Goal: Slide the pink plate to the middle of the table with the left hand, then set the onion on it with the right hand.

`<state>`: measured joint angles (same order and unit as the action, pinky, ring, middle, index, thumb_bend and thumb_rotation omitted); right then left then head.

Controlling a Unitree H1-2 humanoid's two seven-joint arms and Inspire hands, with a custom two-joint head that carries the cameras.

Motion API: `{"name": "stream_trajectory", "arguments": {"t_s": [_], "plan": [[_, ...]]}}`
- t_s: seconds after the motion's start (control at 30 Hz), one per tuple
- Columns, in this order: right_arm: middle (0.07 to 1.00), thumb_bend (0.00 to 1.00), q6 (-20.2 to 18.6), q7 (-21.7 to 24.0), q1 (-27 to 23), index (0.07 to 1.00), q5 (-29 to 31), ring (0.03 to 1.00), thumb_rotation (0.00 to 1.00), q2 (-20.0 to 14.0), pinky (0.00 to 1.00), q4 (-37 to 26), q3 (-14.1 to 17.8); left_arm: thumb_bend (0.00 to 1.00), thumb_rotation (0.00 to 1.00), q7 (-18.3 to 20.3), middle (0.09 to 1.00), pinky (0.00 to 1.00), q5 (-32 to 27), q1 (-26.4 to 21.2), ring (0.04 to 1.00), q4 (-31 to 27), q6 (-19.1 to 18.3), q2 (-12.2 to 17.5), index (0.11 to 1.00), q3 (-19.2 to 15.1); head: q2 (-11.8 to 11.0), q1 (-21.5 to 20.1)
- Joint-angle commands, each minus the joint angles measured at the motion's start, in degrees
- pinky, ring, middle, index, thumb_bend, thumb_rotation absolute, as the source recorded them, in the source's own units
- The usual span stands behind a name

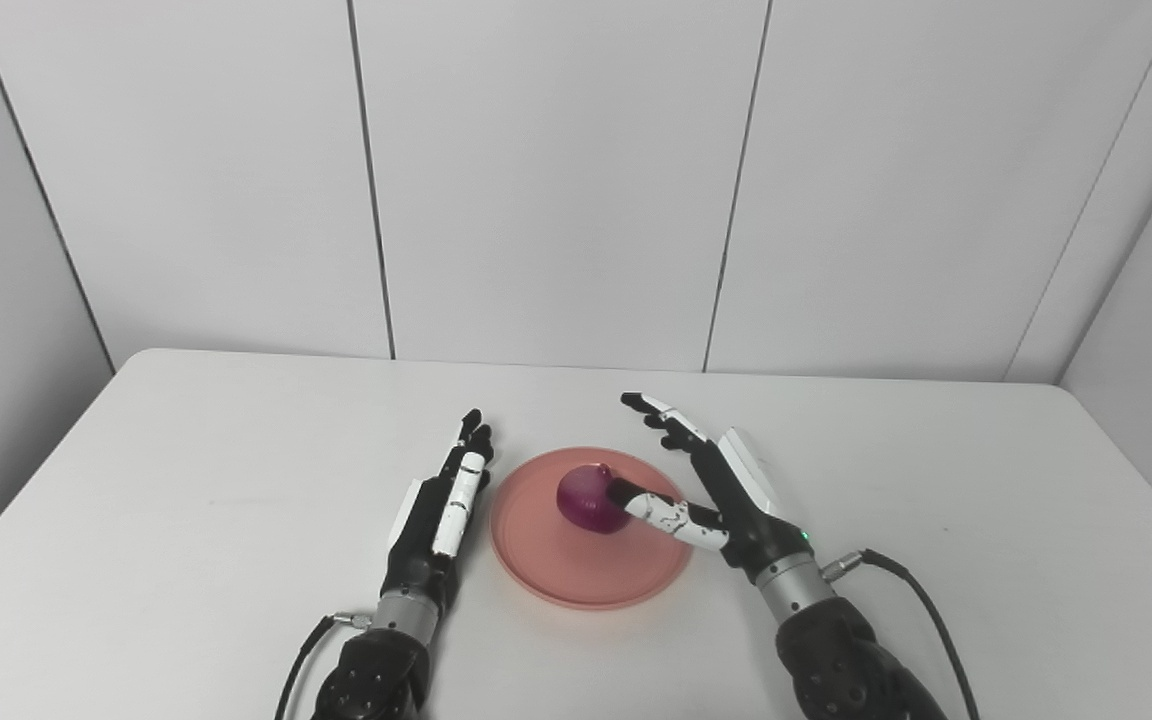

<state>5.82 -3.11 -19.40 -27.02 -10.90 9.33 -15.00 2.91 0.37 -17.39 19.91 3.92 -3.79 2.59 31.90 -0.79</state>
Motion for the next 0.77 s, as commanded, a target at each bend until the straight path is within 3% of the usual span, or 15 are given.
{"name": "stream_trajectory", "arguments": {"t_s": [0.0,0.13,0.3,0.47,0.57,0.73], "plan": [[0.916,0.68,2.9,0.7,-0.9,0.911,3.7,0.883,0.91,-0.8,0.81,-1.0,2.1,0.51,1.00,-0.2,0.995,0.99,-0.3,0.7,0.986,1.5,1.2,-0.1,1.000,-0.1,0.0,0.2],[0.958,0.67,3.0,3.9,0.4,0.958,12.2,0.934,0.99,-0.8,0.88,1.3,6.0,0.52,1.00,-0.1,0.995,0.98,-0.1,0.8,0.986,1.5,1.5,0.3,1.000,0.0,-0.1,0.2],[0.955,0.61,-0.9,5.4,1.2,0.962,16.7,0.955,1.00,0.1,0.96,2.6,9.2,0.51,1.00,0.2,0.999,0.99,-0.3,1.0,0.993,1.1,1.3,0.5,1.000,0.0,-0.2,-0.1],[0.956,0.55,-0.1,8.1,0.5,0.968,24.0,0.967,1.00,1.5,0.99,6.0,12.3,0.50,1.00,0.5,0.998,0.99,-0.3,1.0,0.991,1.2,1.7,0.7,1.000,0.2,-0.3,-0.3],[0.965,0.54,-1.5,9.5,0.3,0.967,28.4,0.984,1.00,3.1,1.00,6.9,14.1,0.51,1.00,0.8,0.997,0.99,-0.6,0.8,0.989,1.6,1.9,0.8,1.000,0.1,-0.4,-0.4],[0.986,0.49,-2.9,11.0,0.4,0.987,31.2,0.998,1.00,4.4,1.00,7.1,14.9,0.50,1.00,1.0,0.998,0.99,-0.7,0.7,0.990,1.5,1.8,0.9,1.000,0.0,-0.3,-0.6]]}}
